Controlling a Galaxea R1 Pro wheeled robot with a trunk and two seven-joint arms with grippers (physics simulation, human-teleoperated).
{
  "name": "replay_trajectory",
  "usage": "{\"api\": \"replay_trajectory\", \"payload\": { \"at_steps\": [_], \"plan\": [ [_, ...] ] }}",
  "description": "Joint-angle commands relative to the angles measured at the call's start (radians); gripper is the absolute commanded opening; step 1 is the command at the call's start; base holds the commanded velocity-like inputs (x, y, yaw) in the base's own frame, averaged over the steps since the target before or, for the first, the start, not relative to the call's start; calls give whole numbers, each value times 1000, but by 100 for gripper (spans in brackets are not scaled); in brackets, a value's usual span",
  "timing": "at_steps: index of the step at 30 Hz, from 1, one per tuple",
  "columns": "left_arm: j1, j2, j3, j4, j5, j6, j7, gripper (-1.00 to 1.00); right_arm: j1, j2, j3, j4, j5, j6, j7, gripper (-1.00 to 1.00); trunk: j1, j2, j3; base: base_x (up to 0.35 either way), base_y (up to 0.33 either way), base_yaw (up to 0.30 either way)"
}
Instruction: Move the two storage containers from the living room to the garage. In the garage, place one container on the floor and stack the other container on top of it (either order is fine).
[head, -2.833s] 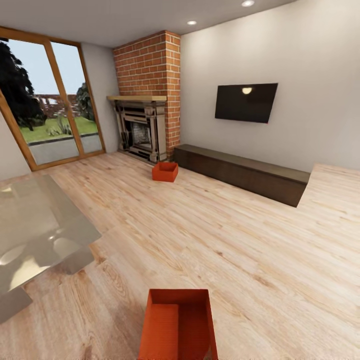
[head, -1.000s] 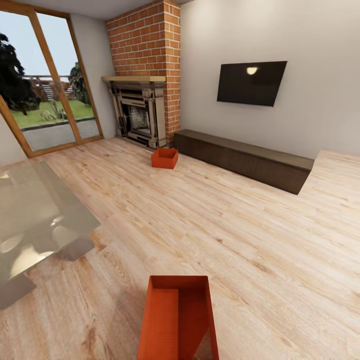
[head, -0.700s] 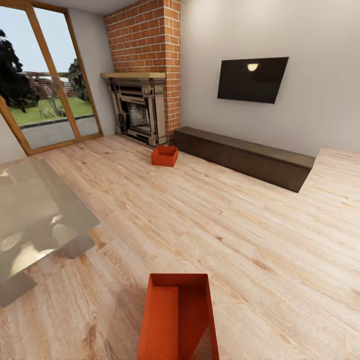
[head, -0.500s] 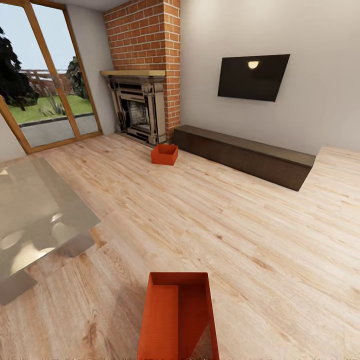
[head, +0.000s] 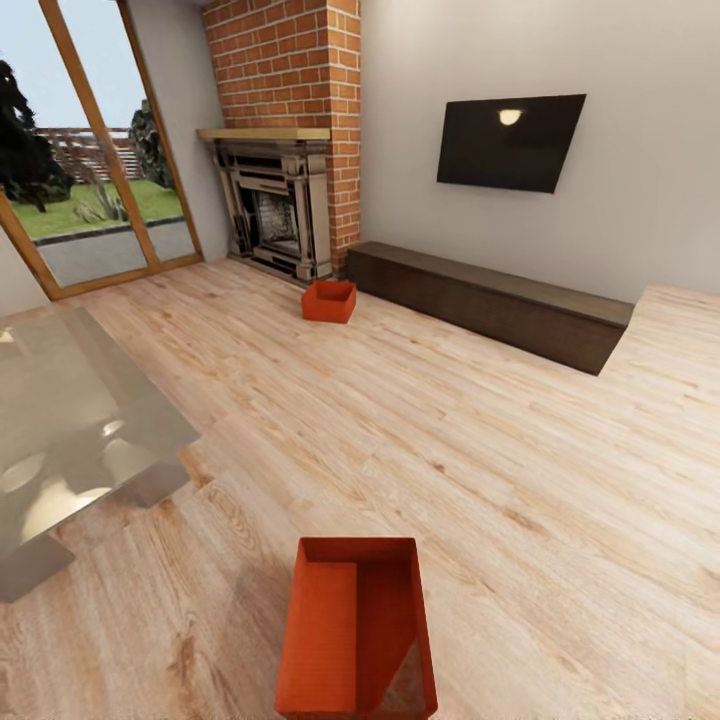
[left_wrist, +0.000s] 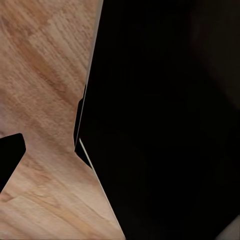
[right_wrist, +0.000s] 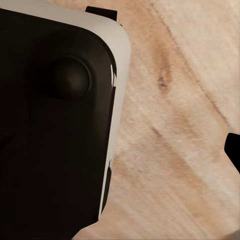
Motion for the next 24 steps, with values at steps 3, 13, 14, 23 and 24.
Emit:
{"api": "replay_trajectory", "payload": {
  "at_steps": [3, 13, 14, 23, 24],
  "plan": [
    [0, 0, 0, 0, 4, -2, 0, 100, -1, 0, 6, 3, -10, -5, 6, 100, 0, 0, -6, 0, 0, 0],
    [0, 0, 0, -1, 4, -2, 0, 100, -1, 0, 6, 3, -10, -5, 5, 100, 0, 0, -22, 0, 0, 0],
    [0, 0, 0, -1, 4, -2, 0, 100, -1, 0, 6, 3, -10, -5, 5, 100, 0, 0, -23, 0, 0, 0],
    [0, 0, 0, -1, 4, -2, 0, 100, -1, 0, 6, 3, -10, -4, 5, 100, 0, 0, -38, 0, 0, 0],
    [0, 0, 0, 0, 4, -2, 0, 100, -1, 0, 6, 3, -10, -4, 5, 100, 0, 0, -40, 0, 0, 0]
  ]
}}
